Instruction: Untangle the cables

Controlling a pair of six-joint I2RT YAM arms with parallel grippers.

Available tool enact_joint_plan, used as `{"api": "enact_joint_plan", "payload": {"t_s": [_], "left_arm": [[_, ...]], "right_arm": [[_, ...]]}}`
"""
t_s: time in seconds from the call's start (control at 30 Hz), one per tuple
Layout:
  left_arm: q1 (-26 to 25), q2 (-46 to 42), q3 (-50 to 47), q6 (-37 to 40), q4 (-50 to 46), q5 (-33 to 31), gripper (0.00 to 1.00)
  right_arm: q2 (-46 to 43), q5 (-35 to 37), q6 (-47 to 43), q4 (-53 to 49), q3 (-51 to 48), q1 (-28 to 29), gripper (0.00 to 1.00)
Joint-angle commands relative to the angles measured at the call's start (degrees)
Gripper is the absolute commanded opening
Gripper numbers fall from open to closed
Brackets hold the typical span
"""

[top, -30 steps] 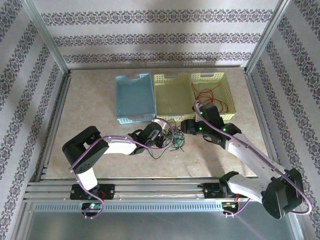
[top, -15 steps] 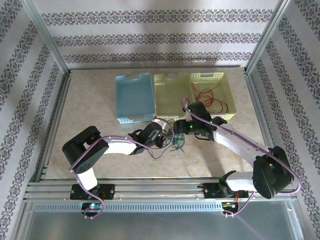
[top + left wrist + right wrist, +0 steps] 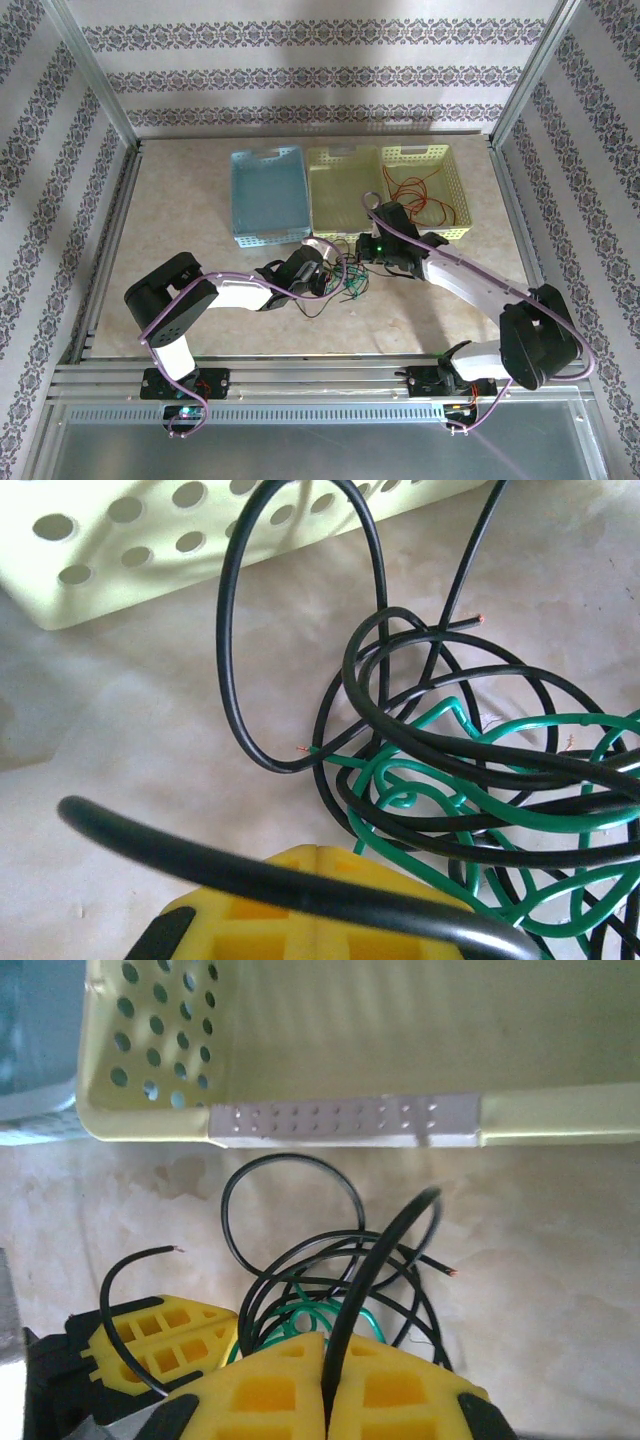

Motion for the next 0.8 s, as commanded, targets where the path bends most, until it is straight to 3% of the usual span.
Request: {"api": "enact_joint_plan", "payload": {"t_s": [0.0, 0.17, 0.33, 0.77], "left_arm": [[-0.66, -0.39, -1.37, -1.12, -0.43, -1.21, 0.0], [-0.58, -0.13, -1.5, -0.73, -1.05, -1.53, 0.0], [-0.5, 0.21, -1.5, -0.72, -1.31, -1.32, 0.0], [-0.49, 0.32, -1.66, 0.23, -2.64, -1.49, 0.0]], "right_arm": [[-7.21, 6.41, -0.8, -0.96, -0.52, -1.6, 0.0], [-18.71, 16.56, -2.42, -4.8, -1.0, -4.87, 0.0], [-28.48, 20.45, -3.03, -6.28, -0.51, -10.8, 0.0], [-38.27, 33.17, -6.49, -3.83, 6.52, -17.37, 0.0]]}}
